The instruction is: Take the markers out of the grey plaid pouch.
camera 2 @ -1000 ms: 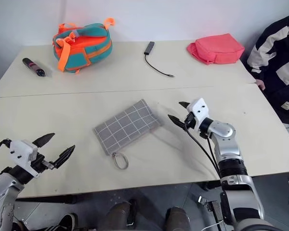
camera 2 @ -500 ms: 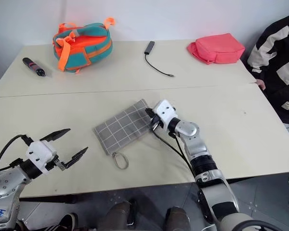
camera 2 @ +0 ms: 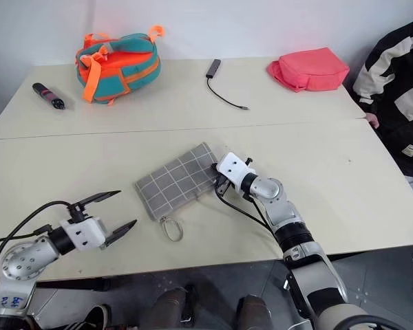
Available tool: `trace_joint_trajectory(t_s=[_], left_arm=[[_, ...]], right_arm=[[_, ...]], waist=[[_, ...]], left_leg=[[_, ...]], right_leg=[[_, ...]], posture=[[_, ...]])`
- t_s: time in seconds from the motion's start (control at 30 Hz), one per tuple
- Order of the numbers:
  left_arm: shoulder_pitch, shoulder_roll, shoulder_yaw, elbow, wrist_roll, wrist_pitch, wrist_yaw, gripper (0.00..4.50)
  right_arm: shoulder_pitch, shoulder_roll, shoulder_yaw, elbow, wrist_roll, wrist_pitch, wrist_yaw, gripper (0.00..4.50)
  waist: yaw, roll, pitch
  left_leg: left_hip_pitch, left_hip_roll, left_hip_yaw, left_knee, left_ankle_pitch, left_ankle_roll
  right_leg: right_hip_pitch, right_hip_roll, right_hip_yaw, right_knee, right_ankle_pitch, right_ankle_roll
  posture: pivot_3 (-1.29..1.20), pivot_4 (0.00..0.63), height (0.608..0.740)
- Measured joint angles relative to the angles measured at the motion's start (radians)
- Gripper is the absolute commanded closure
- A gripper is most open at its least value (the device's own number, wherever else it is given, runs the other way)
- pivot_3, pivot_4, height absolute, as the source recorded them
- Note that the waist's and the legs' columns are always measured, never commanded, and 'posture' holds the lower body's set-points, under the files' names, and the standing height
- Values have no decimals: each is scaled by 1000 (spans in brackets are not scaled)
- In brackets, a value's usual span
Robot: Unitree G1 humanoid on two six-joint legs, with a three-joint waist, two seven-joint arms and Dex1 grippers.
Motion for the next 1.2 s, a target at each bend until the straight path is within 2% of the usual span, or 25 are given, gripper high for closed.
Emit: trace_joint_trajectory(t_s=[0.77, 0.87, 1.2], left_arm=[[-243, 9, -196, 178, 70, -115, 39, 0], [-262, 6, -214, 198, 74, -122, 40, 616], [-271, 5, -247, 197, 84, -121, 32, 3886]], right_arm=[[38, -30, -18, -74, 21, 69, -1, 4418], [42, -31, -22, -76, 24, 70, -2, 4500], [42, -30, -30, -76, 28, 78, -1, 4500]], waist=[[5, 2, -1], [5, 2, -2], [0, 3, -2]], left_leg=[[0, -1, 0, 2, 0, 1], [1, -1, 0, 2, 0, 1], [1, -1, 0, 2, 0, 1]], right_leg=[[0, -1, 0, 3, 0, 0], [0, -1, 0, 3, 0, 0], [0, -1, 0, 3, 0, 0]], posture=[[0, 150, 740], [0, 150, 740], [0, 150, 740]])
